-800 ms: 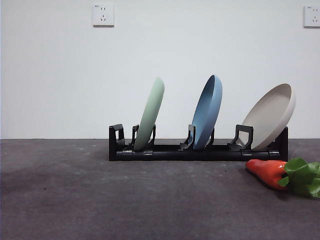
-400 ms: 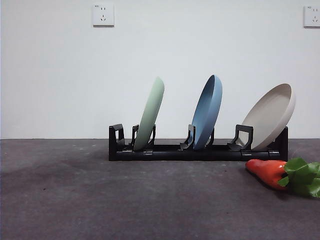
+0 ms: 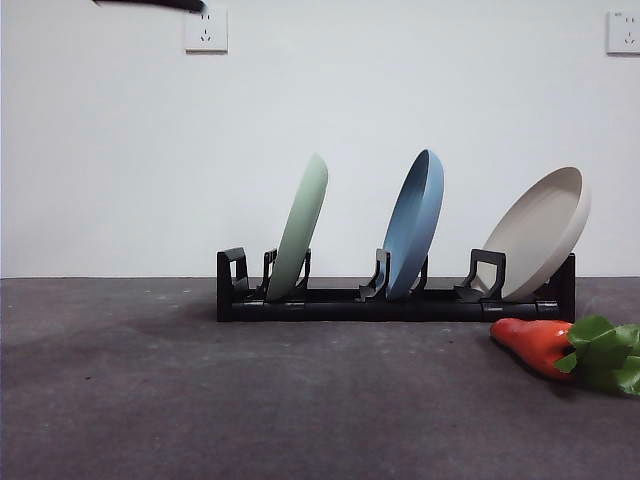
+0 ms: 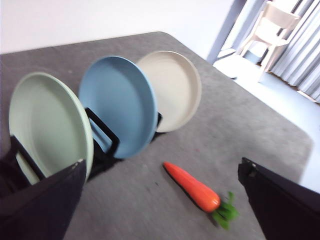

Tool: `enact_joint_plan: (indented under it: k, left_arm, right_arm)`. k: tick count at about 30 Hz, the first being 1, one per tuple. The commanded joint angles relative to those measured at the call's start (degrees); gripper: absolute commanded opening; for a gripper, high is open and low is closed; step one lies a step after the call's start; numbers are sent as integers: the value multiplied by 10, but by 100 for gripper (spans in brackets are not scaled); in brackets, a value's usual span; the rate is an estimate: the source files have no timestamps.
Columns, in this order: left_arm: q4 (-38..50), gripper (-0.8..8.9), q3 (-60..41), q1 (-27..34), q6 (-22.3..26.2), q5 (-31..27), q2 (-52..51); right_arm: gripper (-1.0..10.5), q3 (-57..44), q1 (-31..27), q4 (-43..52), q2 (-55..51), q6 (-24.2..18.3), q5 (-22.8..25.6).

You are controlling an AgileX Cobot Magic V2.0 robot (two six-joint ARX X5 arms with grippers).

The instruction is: Take the green plate from the plate rack,put the plate on the table,take the carrot from the table,put the carrot in the plate

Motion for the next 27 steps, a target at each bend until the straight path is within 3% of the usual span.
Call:
enact_joint_plan:
  k: [1,16,27]
  left_arm:
    - [44,628,2,-10,11,-19,41]
    - [222,628,2,-28,13,-85,243]
    - [293,623,2,-38,18,-149,306]
  right_arm:
    - [567,2,1,2,0,4,1]
    - [567,2,1,2,0,15,1]
    - [566,2,1,2,0,19,1]
